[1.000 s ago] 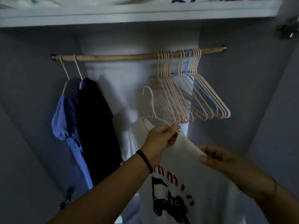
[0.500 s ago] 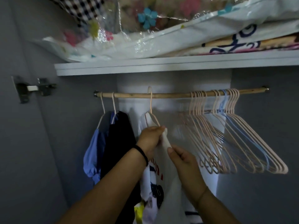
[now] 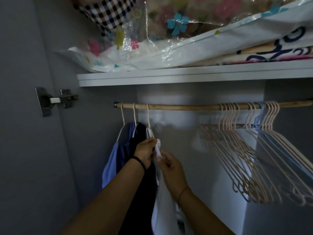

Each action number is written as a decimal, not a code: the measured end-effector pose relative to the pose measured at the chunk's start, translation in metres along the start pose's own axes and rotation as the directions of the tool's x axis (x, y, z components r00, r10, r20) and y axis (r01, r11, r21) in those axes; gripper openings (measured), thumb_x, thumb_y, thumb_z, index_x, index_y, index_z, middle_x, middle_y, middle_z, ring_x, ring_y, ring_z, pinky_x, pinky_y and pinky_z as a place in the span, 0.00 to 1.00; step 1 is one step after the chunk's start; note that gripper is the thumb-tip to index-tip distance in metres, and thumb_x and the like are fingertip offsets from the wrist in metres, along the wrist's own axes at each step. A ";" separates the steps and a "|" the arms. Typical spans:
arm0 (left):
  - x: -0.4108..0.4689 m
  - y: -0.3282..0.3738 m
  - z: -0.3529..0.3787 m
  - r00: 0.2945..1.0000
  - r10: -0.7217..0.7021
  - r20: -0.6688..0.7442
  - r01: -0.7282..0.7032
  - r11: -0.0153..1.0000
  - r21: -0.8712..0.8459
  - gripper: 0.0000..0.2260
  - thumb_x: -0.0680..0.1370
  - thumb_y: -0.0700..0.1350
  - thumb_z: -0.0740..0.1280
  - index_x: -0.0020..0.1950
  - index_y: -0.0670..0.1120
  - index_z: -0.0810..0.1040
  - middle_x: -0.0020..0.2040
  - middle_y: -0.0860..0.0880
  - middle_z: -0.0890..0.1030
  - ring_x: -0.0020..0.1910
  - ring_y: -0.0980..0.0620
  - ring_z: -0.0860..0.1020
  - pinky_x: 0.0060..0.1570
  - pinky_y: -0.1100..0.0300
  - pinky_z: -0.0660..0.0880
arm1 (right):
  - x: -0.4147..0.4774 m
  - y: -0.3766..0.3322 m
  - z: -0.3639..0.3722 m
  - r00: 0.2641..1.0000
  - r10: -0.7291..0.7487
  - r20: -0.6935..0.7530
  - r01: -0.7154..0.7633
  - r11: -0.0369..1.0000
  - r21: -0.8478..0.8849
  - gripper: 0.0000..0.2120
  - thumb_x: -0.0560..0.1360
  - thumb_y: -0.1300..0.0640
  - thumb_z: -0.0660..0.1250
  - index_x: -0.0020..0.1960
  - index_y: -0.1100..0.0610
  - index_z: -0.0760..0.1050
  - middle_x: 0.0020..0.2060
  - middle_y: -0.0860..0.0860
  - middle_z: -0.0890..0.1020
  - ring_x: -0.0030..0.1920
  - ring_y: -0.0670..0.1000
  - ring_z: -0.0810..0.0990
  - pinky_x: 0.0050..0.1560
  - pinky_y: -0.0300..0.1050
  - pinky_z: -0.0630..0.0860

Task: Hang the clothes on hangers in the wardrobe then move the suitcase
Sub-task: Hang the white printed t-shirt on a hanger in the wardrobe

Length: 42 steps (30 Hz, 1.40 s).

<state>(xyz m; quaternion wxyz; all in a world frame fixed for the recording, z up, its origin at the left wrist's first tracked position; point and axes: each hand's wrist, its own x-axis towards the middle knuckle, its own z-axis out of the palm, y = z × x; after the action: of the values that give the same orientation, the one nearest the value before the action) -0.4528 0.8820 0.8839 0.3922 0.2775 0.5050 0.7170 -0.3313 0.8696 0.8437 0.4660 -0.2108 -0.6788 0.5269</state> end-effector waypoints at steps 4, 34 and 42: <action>-0.004 0.003 -0.014 0.999 0.009 -0.040 -0.008 0.999 0.039 0.07 0.79 0.36 0.62 0.43 0.41 0.78 0.30 0.47 0.79 0.26 0.53 0.76 0.30 0.63 0.75 | -0.001 0.003 0.013 0.998 0.018 0.055 -0.016 0.999 -0.036 0.18 0.78 0.59 0.63 0.68 0.57 0.71 0.50 0.56 0.82 0.50 0.47 0.81 0.48 0.31 0.74; -0.360 -0.083 -0.093 0.943 0.200 -0.265 0.007 0.785 0.619 0.13 0.78 0.40 0.67 0.61 0.40 0.77 0.52 0.49 0.80 0.46 0.63 0.78 0.42 0.77 0.72 | -0.188 0.008 0.048 0.898 0.116 0.424 -0.081 0.992 -0.099 0.16 0.75 0.61 0.67 0.62 0.61 0.72 0.48 0.54 0.76 0.50 0.50 0.76 0.52 0.37 0.71; -0.523 -0.119 -0.159 0.892 0.201 -0.406 0.220 0.591 0.776 0.15 0.76 0.51 0.68 0.61 0.51 0.77 0.57 0.55 0.78 0.56 0.58 0.75 0.48 0.76 0.65 | -0.334 0.001 0.108 0.724 0.069 0.687 0.103 0.973 -0.206 0.16 0.74 0.60 0.69 0.61 0.59 0.74 0.55 0.56 0.75 0.53 0.47 0.73 0.58 0.38 0.69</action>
<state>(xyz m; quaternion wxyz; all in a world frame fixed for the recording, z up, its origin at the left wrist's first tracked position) -0.2638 0.3819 0.7172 0.0989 0.2465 0.8518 0.4516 -0.2647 0.5544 0.7042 0.1574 -0.0460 -0.8612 0.4811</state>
